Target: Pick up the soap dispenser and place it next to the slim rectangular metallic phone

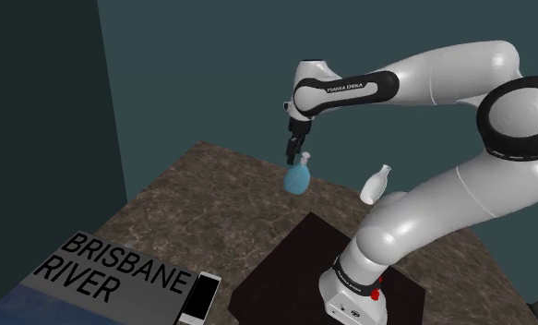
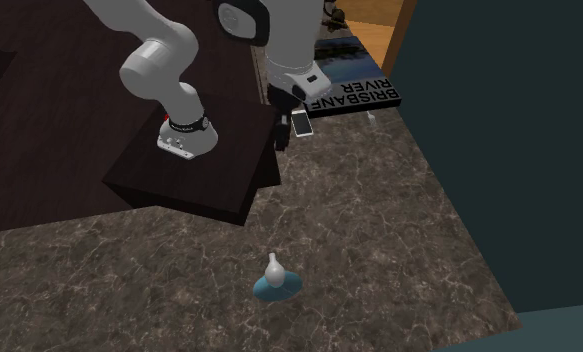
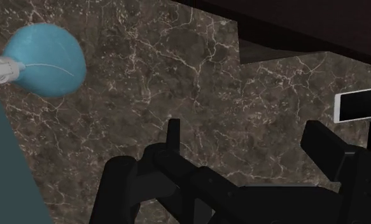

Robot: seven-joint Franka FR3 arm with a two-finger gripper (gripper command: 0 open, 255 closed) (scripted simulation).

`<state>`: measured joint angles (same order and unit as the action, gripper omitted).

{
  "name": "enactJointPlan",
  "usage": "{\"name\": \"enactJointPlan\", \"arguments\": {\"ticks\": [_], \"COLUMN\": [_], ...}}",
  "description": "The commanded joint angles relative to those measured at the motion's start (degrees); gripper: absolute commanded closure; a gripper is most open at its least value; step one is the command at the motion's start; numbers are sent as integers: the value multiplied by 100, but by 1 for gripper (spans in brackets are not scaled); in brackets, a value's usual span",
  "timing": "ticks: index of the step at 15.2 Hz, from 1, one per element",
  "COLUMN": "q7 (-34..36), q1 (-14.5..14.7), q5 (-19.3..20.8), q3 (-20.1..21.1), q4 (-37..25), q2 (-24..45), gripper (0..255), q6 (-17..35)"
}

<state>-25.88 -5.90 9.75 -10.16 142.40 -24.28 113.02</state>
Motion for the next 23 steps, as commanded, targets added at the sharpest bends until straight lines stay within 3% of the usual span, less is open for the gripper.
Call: {"name": "enactJointPlan", "arguments": {"ticks": [1, 12, 23], "q7": [-251, -1374, -2370], "q1": [-79, -447, -967], "q5": [167, 731, 883], "q3": [-150, -733, -935], "q4": [-96, -1014, -2735], "q2": [367, 2550, 4896], "gripper": [0, 0, 0], "q6": [229, 1357, 1998]}}
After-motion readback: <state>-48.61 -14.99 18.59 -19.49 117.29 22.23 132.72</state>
